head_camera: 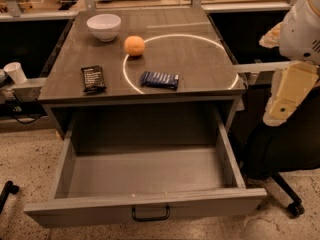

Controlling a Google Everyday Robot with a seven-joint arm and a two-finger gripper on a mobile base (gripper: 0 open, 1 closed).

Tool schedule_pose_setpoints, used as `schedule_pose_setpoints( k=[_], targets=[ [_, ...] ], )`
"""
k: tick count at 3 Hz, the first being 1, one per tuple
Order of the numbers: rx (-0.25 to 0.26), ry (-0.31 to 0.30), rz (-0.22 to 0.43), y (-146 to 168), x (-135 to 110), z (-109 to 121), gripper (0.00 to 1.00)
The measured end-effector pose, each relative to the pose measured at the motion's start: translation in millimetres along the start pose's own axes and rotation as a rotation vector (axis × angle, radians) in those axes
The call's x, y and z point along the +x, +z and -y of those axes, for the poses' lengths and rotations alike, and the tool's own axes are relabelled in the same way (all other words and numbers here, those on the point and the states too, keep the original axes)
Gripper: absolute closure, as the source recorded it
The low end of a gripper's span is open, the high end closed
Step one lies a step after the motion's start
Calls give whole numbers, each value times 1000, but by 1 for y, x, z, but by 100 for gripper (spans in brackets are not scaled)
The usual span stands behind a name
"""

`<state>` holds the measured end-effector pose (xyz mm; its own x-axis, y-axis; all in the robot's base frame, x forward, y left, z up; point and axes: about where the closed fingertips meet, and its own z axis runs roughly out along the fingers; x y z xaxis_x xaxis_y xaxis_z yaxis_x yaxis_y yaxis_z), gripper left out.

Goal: Place rxbar blueberry into top drawer

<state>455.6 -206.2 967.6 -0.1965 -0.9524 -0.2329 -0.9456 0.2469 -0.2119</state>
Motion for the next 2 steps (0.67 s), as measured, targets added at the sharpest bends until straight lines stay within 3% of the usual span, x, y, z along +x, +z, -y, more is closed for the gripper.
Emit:
schedule_pose_setpoints(
  k=[1, 2],
  targets=[
    [-52, -87, 20, 52, -50, 23, 0],
    [-87, -201, 39, 100, -116, 39, 0]
  ],
)
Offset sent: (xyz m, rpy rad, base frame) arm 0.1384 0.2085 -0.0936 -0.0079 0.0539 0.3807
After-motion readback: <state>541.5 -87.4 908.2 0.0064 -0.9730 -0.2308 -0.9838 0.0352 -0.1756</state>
